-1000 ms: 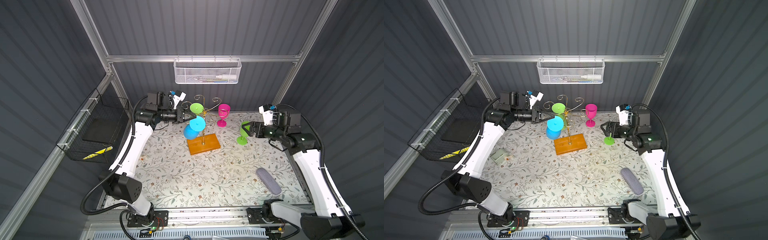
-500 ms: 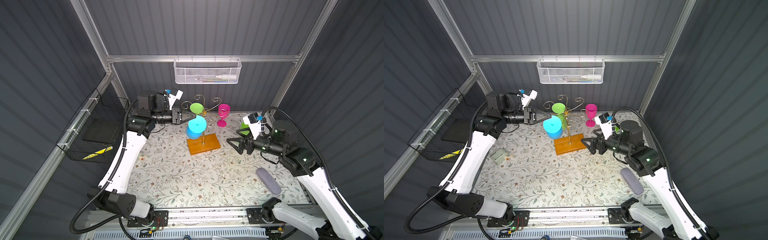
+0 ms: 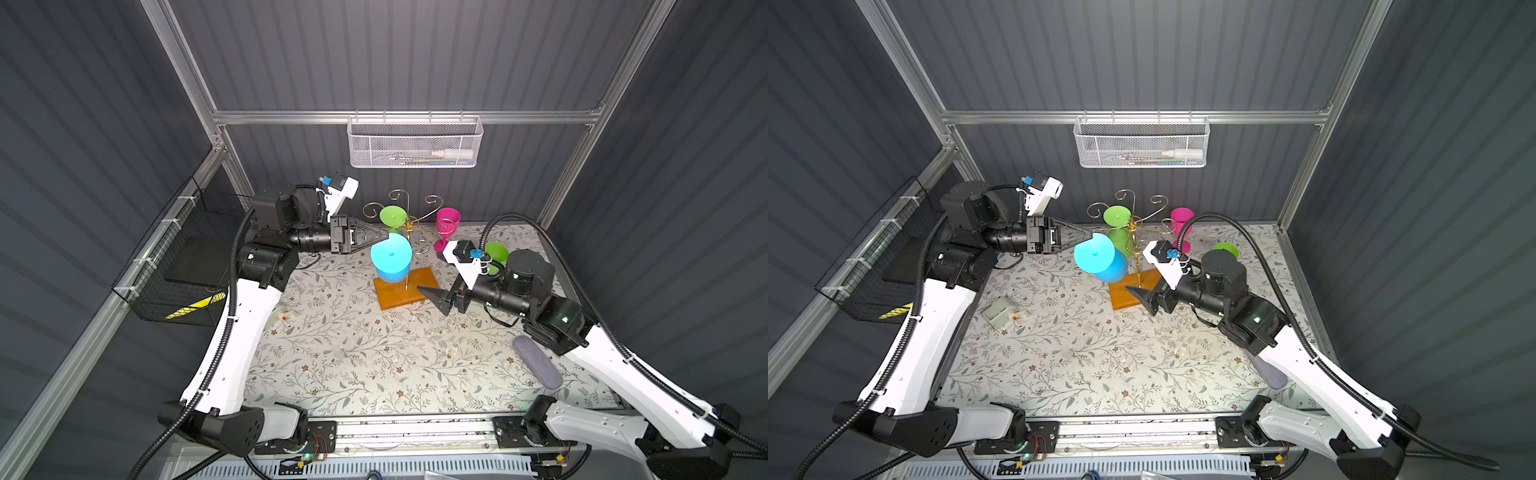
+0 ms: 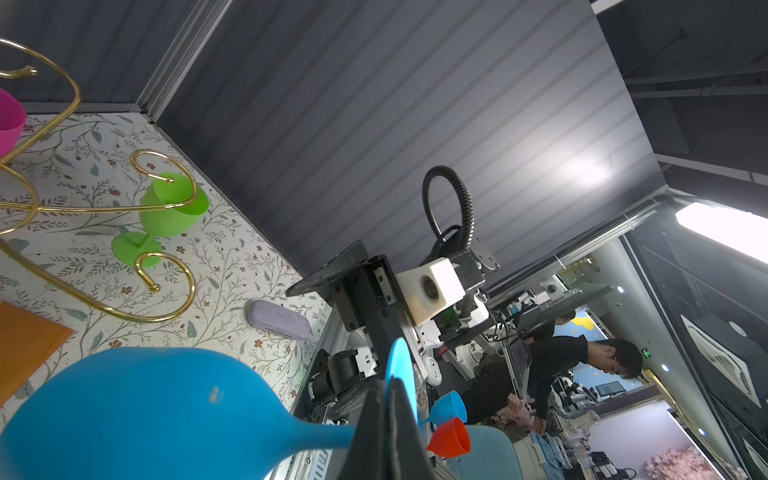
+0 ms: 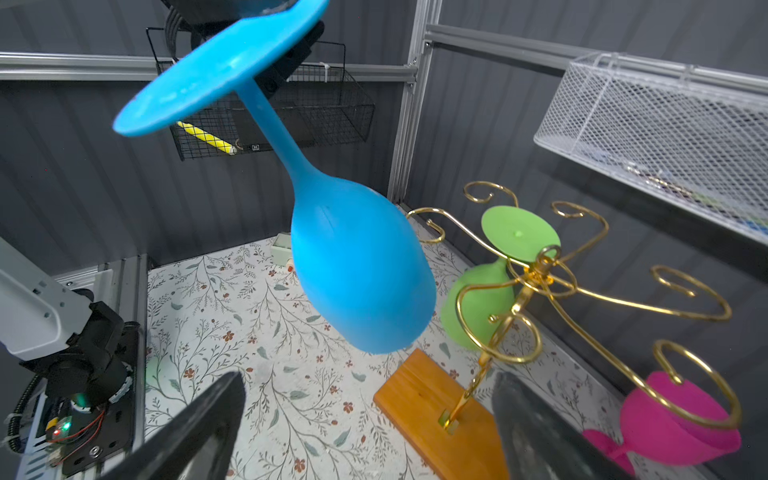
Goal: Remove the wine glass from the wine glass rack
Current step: 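Carry the blue glass off the rack with the left gripper while the right gripper approaches, then grasp the blue glass bowl with the right gripper while the left gripper holds the foot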
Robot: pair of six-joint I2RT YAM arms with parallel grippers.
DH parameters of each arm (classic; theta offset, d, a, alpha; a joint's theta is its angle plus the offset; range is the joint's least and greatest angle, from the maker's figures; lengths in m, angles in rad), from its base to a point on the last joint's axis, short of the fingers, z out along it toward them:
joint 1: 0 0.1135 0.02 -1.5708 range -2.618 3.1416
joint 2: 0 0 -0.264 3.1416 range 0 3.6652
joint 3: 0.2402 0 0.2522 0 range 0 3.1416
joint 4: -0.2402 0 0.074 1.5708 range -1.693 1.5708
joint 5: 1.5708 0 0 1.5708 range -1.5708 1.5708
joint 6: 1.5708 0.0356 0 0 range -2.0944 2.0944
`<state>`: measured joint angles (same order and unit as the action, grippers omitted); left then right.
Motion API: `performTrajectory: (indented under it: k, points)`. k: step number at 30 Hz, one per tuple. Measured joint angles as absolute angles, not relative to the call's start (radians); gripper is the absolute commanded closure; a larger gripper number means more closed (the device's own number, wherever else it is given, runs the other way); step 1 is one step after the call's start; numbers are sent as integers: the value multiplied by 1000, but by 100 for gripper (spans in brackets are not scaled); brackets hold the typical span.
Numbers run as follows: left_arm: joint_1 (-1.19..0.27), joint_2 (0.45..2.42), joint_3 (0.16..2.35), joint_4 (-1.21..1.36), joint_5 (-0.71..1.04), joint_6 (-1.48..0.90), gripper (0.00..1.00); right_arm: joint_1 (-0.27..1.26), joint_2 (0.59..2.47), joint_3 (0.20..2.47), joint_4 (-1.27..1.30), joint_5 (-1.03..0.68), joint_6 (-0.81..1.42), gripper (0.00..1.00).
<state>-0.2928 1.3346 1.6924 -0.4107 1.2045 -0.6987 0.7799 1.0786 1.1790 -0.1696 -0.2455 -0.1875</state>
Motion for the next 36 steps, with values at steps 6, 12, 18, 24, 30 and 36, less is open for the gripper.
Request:
performTrajectory:
  k: [6,12,18,24,30,36]
  points:
    - [-293,1309,1676,-366,1219,-744,100,824,1191,1207,-67,-234,-239,4]
    - [-293,1309,1660,-334,1229,-778,100,829,1240,1212,1,-235,-248,3]
    - [-291,1308,1646,-279,1239,-818,100,834,1272,1242,38,-247,-243,3]
    - [-291,1307,1641,-224,1243,-856,100,835,1296,1250,51,-266,-229,5]
    - [-291,1307,1641,-182,1244,-894,100,839,1305,1262,52,-269,-213,13]
    - [-291,1307,1641,-157,1243,-923,100,840,1304,1264,51,-269,-208,20]
